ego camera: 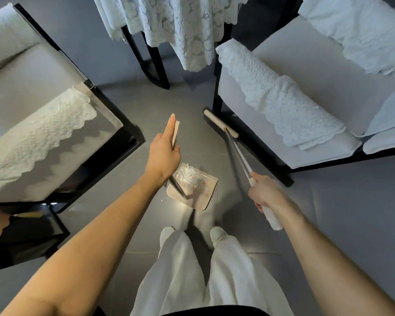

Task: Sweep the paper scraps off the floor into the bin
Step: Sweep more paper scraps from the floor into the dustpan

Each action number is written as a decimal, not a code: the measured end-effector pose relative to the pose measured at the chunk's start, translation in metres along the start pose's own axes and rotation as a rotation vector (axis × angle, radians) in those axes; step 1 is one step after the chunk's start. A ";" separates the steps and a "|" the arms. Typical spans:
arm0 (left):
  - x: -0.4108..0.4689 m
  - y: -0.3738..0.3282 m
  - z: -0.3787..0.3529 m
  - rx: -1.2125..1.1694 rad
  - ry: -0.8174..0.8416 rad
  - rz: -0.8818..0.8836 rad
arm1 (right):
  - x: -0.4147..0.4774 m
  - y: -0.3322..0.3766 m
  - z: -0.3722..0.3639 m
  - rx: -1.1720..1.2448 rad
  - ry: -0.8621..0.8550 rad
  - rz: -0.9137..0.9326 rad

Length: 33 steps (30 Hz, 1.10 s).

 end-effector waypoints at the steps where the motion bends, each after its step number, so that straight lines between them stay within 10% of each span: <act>1: 0.002 0.001 0.001 -0.004 0.012 -0.013 | -0.004 0.001 -0.003 0.003 -0.007 -0.008; 21: -0.022 0.105 0.132 -0.138 0.103 -0.215 | -0.118 0.061 -0.129 0.266 -0.056 -0.282; 33: 0.029 0.082 0.106 -0.115 0.059 -0.207 | -0.051 0.084 -0.069 0.245 -0.098 -0.271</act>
Point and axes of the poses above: each hand's wrist, its own x-axis towards the middle knuckle, its own z-axis out of the back of the hand, y = z × x, the point moved 8 cm from there along x, towards the middle knuckle, and after that the axes turned 14 degrees about -y, right-handed, at the moved point
